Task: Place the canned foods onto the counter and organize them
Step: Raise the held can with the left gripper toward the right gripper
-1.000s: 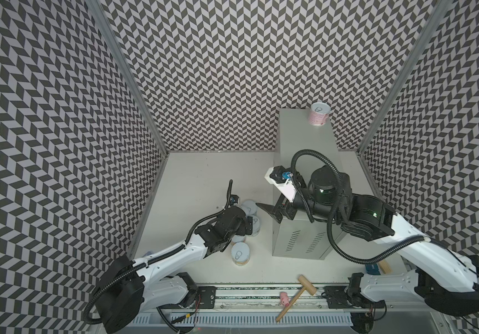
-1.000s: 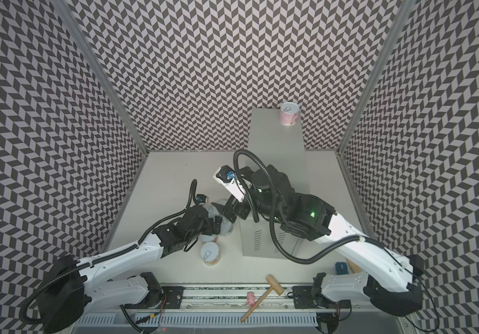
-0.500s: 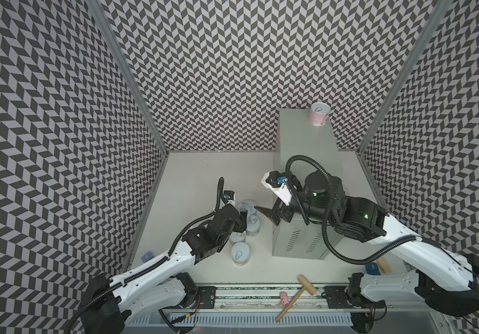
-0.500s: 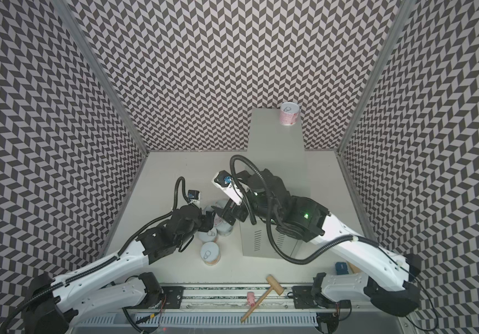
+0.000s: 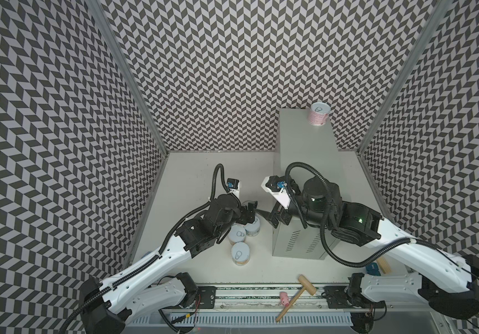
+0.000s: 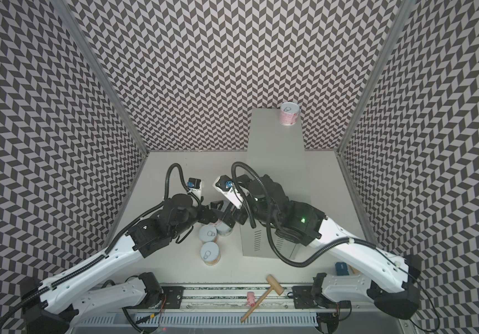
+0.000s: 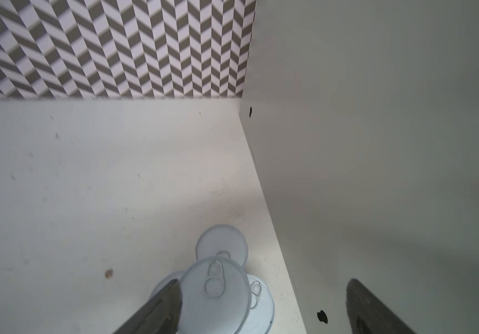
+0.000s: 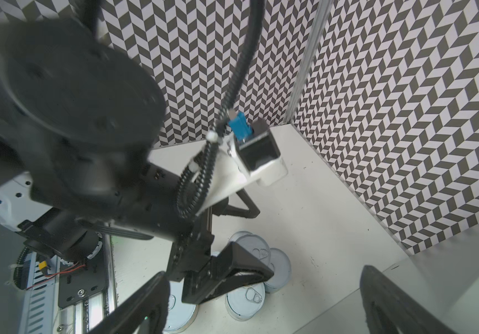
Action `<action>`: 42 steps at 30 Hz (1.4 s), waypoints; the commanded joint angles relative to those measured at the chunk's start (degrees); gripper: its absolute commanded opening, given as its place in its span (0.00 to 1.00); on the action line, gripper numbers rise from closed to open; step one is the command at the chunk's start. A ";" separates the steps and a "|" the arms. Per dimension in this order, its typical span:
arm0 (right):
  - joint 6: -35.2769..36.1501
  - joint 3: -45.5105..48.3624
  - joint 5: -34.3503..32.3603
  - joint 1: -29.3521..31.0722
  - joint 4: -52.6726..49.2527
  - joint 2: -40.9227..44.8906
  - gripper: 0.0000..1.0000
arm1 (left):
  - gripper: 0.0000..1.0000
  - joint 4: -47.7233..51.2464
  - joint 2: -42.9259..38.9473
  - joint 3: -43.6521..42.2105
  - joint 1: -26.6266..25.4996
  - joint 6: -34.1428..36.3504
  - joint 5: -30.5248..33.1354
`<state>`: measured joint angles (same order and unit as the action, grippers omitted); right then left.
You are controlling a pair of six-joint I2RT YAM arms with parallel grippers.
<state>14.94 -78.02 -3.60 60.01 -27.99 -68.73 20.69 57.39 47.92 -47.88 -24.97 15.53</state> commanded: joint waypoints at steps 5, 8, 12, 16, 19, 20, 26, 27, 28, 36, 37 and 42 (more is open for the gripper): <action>-0.29 0.51 0.07 0.32 2.96 1.90 0.99 | 0.96 -4.50 1.07 -8.61 0.15 -5.53 -1.20; -0.28 0.77 0.04 0.28 2.75 2.19 0.99 | 0.97 -6.83 2.62 -10.84 0.14 -5.70 -0.70; -0.46 1.35 0.30 0.34 2.94 2.86 0.99 | 0.97 -10.63 4.00 -12.82 0.15 -5.05 0.37; -0.50 1.32 0.73 0.33 2.55 3.08 0.99 | 0.97 -11.23 7.12 -11.73 0.15 -5.00 3.01; -1.22 0.28 0.48 0.31 0.84 2.50 0.99 | 0.97 -11.42 9.23 -10.87 0.17 -5.05 4.56; -2.40 -0.71 -0.32 0.32 -0.40 1.85 0.99 | 0.97 -11.37 9.77 -10.58 0.14 -5.16 4.97; -9.49 -12.32 -3.18 0.30 -16.63 -5.07 0.99 | 0.97 -12.54 11.67 -10.27 0.24 -4.86 6.41; -10.39 -12.89 -3.02 0.31 -17.71 -5.25 0.99 | 0.97 -13.24 12.01 -10.20 0.24 -4.48 6.20; -10.85 -13.24 -2.62 0.29 -18.73 -5.37 0.99 | 0.96 -13.54 12.51 -9.96 0.23 -4.15 6.03; -11.74 -15.61 -3.15 0.28 -23.59 -6.33 0.99 | 0.87 -15.24 14.68 -8.51 0.24 -2.78 6.70; -11.76 -15.50 -3.33 0.29 -23.45 -6.25 0.99 | 0.84 -15.47 14.47 -8.46 0.24 -2.63 6.75; -10.82 -13.21 -3.02 0.30 -21.02 -4.15 0.99 | 0.78 -14.36 12.85 -7.44 0.28 -2.56 6.95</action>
<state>4.45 -92.07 -6.15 60.01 -50.85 -74.59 7.55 71.90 37.71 -47.83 -27.46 21.26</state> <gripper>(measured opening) 0.994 0.782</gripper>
